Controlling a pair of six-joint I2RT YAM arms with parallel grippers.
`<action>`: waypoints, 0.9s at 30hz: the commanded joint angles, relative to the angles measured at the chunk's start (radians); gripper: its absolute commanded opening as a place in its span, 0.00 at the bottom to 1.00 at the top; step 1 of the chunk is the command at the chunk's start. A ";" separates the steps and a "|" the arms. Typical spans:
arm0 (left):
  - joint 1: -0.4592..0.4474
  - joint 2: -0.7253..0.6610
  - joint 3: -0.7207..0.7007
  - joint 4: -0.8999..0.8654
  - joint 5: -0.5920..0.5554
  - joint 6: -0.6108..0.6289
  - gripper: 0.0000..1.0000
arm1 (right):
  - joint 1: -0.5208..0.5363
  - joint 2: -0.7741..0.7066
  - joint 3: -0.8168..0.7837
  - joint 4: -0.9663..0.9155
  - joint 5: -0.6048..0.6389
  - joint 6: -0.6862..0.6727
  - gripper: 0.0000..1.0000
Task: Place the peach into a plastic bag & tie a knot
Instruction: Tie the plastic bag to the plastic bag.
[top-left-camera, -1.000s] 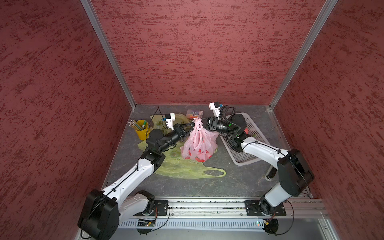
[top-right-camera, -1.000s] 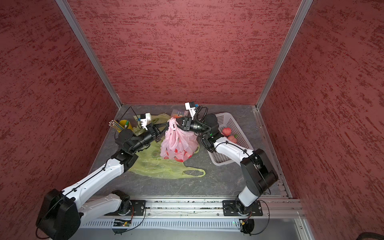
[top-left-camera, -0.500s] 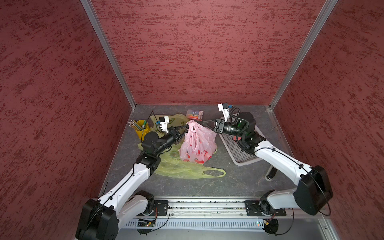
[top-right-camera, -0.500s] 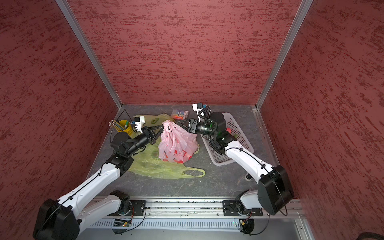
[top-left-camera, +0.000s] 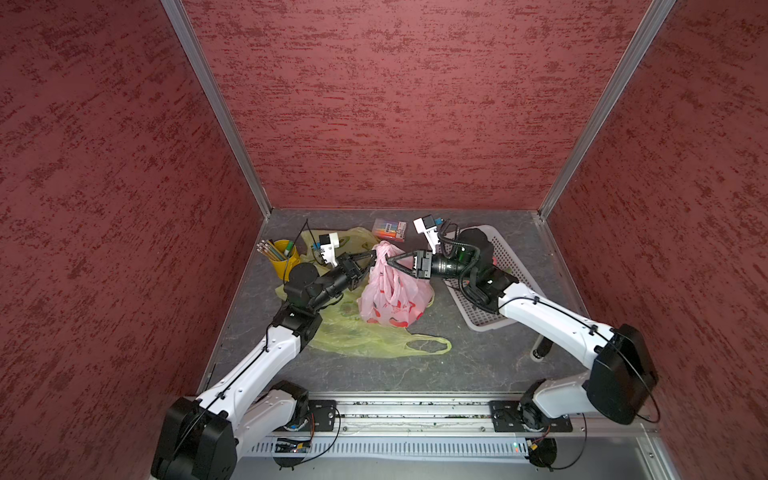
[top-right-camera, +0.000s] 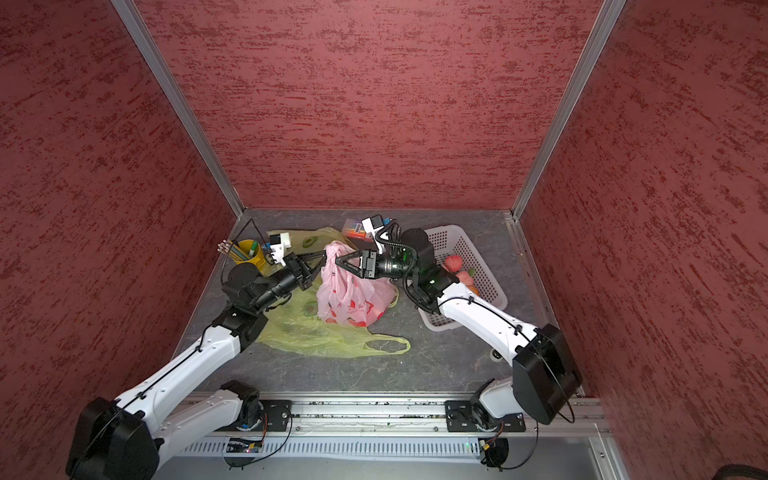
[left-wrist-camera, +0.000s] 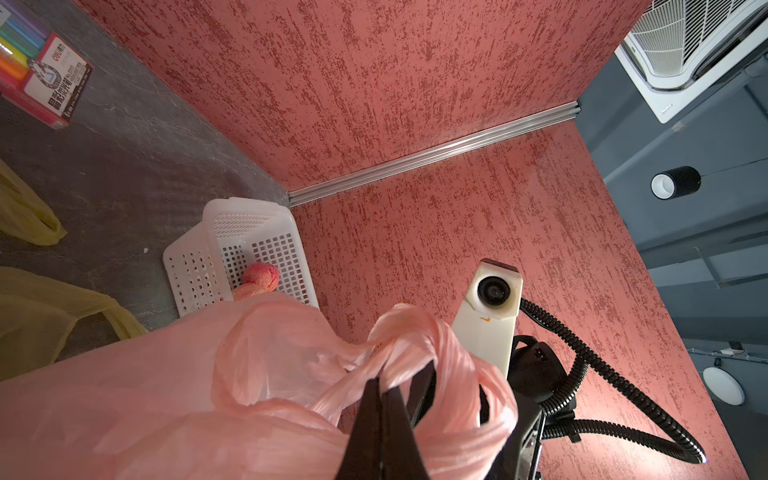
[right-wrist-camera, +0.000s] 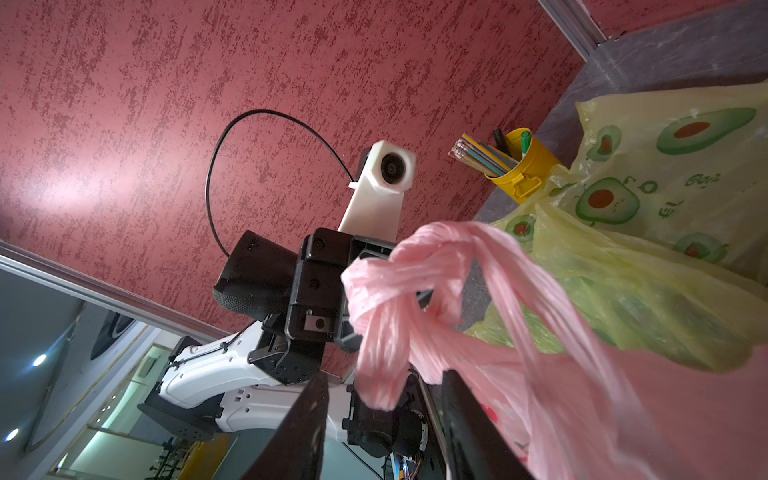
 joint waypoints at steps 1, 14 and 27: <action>0.005 -0.019 0.027 -0.001 0.008 0.017 0.00 | 0.009 0.013 0.046 0.024 -0.017 -0.003 0.41; 0.005 -0.033 0.075 -0.114 0.016 0.081 0.00 | 0.018 0.043 0.046 0.057 -0.021 0.013 0.00; 0.202 0.041 0.483 -0.744 -0.055 0.593 0.00 | 0.017 -0.257 -0.127 -0.199 0.152 -0.119 0.00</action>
